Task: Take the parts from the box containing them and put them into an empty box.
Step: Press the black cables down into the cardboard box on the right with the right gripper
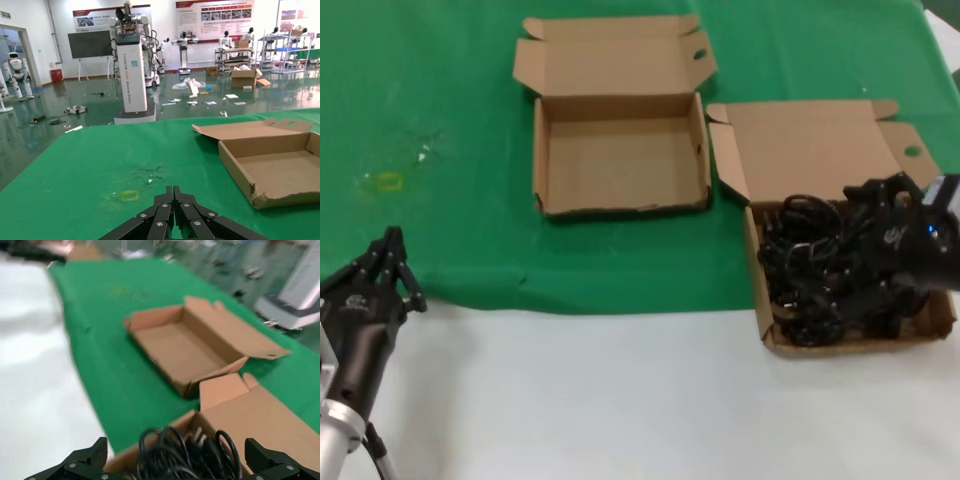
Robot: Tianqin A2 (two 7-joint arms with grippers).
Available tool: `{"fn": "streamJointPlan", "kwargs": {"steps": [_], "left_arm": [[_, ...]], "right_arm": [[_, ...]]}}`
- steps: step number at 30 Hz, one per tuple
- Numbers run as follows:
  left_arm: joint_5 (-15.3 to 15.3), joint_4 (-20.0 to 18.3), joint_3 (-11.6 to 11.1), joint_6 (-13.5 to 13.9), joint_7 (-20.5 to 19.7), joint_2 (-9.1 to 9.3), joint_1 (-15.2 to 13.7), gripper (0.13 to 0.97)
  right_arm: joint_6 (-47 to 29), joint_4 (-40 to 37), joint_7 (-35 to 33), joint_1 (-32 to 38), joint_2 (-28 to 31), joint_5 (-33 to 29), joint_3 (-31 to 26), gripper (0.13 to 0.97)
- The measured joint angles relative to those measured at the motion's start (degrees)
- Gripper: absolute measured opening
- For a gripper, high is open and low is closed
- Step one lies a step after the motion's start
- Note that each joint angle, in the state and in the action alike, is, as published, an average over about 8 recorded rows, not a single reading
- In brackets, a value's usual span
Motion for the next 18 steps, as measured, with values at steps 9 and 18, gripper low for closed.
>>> {"fn": "streamJointPlan", "kwargs": {"steps": [9,18], "left_arm": [[0.0,0.0,0.0,0.0,0.0,0.00,0.0,0.144],[0.0,0.0,0.0,0.0,0.0,0.00,0.0,0.144]], "right_arm": [[-20.6,-13.5,-10.8,14.8,-6.1,-8.6,-2.3,0.966],[-32.7,-26.7,-24.4,25.9,-14.3,-15.8,-4.8,0.966]]}}
